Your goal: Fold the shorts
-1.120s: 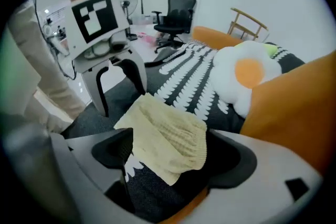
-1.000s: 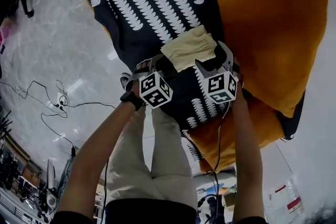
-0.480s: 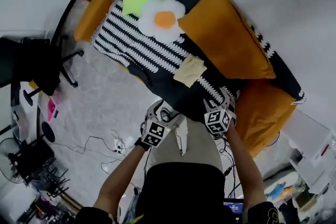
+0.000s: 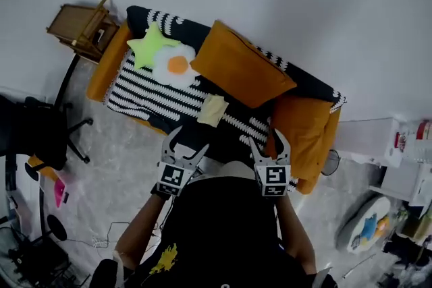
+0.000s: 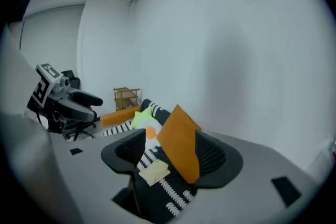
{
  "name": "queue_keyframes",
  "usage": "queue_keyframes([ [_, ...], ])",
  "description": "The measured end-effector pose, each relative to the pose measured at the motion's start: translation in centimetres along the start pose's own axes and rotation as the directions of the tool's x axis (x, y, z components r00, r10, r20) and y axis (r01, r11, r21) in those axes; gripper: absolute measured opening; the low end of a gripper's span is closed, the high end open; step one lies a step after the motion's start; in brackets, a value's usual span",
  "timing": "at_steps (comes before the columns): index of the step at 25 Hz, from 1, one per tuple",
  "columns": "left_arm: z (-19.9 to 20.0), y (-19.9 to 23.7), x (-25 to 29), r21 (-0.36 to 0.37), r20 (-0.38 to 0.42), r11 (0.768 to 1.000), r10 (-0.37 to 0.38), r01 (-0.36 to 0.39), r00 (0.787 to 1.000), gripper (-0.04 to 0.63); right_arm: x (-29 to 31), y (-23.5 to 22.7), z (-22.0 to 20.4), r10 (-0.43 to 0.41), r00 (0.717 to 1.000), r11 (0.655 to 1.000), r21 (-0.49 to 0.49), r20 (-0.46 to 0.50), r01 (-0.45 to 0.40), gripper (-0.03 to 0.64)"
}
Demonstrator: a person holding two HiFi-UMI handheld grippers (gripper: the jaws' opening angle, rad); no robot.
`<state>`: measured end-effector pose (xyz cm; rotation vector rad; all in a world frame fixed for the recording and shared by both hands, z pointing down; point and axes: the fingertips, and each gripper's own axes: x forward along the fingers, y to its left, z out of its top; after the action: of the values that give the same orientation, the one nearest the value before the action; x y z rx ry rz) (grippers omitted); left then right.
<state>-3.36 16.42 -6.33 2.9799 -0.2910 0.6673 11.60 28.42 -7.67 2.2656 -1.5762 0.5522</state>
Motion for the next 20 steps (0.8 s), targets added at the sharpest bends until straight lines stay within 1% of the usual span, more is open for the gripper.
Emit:
queue_keyframes([
  [2, 2.9, 0.4, -1.6, 0.009, 0.093, 1.000, 0.027, -0.028, 0.995, 0.379, -2.5, 0.5, 3.0, -0.027, 0.996, 1.000, 0.003, 0.080, 0.026, 0.311],
  [4, 5.3, 0.3, -3.1, 0.001, 0.178, 0.999, 0.048, -0.049, 0.983, 0.379, -4.3, 1.1, 5.2, -0.031, 0.990, 0.999, 0.012, 0.139, 0.030, 0.311],
  [6, 6.8, -0.7, -5.1, -0.002, 0.246, 0.999, 0.043, -0.044, 0.968, 0.379, -5.4, 2.1, 6.4, 0.002, 0.987, 1.000, 0.003, 0.162, -0.003, 0.311],
  [7, 7.3, -1.4, -6.1, 0.019, 0.280, 0.999, 0.032, -0.039, 0.959, 0.379, -5.8, 2.7, 6.7, 0.027, 0.986, 1.000, -0.017, 0.163, -0.025, 0.311],
  [8, 7.5, -2.0, -7.1, 0.062, 0.300, 0.997, 0.020, -0.041, 0.954, 0.377, -6.2, 3.3, 7.0, 0.051, 0.986, 0.998, -0.044, 0.161, -0.045, 0.311],
  [10, 6.8, -3.0, -9.2, 0.177, 0.289, 0.982, 0.011, -0.065, 0.957, 0.379, -7.4, 4.6, 6.9, 0.090, 0.983, 0.991, -0.112, 0.160, -0.072, 0.296],
  [11, 6.1, -3.3, -10.5, 0.209, 0.277, 0.974, 0.026, -0.087, 0.961, 0.379, -8.2, 5.2, 6.7, 0.102, 0.981, 0.986, -0.148, 0.167, -0.077, 0.261],
  [12, 5.3, -3.3, -11.9, 0.212, 0.274, 0.970, 0.054, -0.115, 0.960, 0.377, -9.0, 5.9, 6.7, 0.111, 0.977, 0.981, -0.179, 0.181, -0.078, 0.216],
  [13, 4.5, -3.2, -13.3, 0.185, 0.283, 0.972, 0.090, -0.146, 0.955, 0.377, -9.7, 6.6, 6.7, 0.116, 0.973, 0.977, -0.199, 0.199, -0.076, 0.208],
  [14, 3.7, -2.9, -14.8, 0.127, 0.300, 0.976, 0.131, -0.175, 0.945, 0.376, -10.4, 7.4, 6.7, 0.120, 0.968, 0.976, -0.204, 0.219, -0.075, 0.208],
  [15, 2.9, -2.5, -16.2, 0.050, 0.316, 0.979, 0.170, -0.196, 0.933, 0.370, -11.2, 8.2, 6.4, 0.119, 0.965, 0.978, -0.197, 0.233, -0.072, 0.207],
  [16, 2.1, -2.2, -17.5, -0.010, 0.321, 0.978, 0.200, -0.208, 0.926, 0.359, -12.1, 8.9, 6.0, 0.113, 0.964, 0.979, -0.190, 0.241, -0.067, 0.200],
  [17, 1.6, -1.9, -18.7, -0.038, 0.318, 0.975, 0.219, -0.219, 0.922, 0.336, -13.0, 9.6, 5.7, 0.106, 0.962, 0.980, -0.189, 0.251, -0.058, 0.174],
  [18, 1.3, -1.6, -19.7, -0.041, 0.313, 0.972, 0.232, -0.231, 0.921, 0.285, -13.8, 10.2, 5.9, 0.102, 0.958, 0.980, -0.195, 0.267, -0.050, 0.116],
  [19, 1.5, -1.4, -20.5, -0.032, 0.310, 0.969, 0.244, -0.246, 0.919, 0.241, -14.4, 10.8, 6.3, 0.103, 0.955, 0.978, -0.205, 0.279, -0.045, 0.072],
  [20, 2.0, -1.3, -21.3, -0.021, 0.314, 0.965, 0.256, -0.263, 0.914, 0.208, -14.8, 11.2, 6.5, 0.110, 0.953, 0.975, -0.215, 0.281, -0.049, 0.053],
])
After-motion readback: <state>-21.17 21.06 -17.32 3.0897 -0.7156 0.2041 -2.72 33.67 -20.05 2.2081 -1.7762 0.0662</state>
